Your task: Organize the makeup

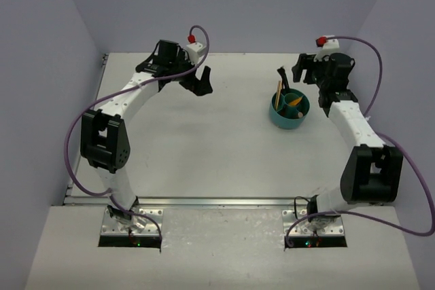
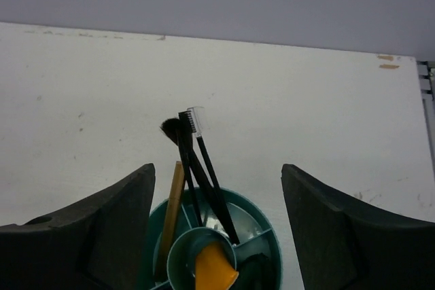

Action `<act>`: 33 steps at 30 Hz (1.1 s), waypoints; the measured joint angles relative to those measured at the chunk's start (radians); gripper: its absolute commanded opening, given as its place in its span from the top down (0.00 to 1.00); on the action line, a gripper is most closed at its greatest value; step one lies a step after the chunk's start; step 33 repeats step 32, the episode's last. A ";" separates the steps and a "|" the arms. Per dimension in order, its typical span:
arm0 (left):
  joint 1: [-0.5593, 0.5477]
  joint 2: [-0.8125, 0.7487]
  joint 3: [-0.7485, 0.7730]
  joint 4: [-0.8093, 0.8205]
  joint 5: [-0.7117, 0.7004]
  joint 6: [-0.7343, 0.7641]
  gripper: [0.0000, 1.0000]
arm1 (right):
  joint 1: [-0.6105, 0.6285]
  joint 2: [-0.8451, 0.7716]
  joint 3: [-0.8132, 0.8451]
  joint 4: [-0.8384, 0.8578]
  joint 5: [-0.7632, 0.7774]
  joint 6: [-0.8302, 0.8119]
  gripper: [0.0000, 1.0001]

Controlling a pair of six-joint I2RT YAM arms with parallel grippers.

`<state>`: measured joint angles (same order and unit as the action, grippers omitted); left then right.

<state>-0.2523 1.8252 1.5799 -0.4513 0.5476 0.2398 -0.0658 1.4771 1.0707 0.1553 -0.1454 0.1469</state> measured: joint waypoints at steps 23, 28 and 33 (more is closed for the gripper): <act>0.257 -0.153 -0.321 0.025 -0.305 -0.020 0.00 | -0.325 -0.220 -0.367 -0.292 0.242 0.455 0.07; 0.257 -0.171 -0.345 0.027 -0.304 -0.021 0.00 | -0.325 -0.237 -0.367 -0.292 0.266 0.509 0.07; 0.257 -0.175 -0.354 0.027 -0.304 -0.029 0.00 | -0.325 -0.238 -0.367 -0.294 0.269 0.533 0.08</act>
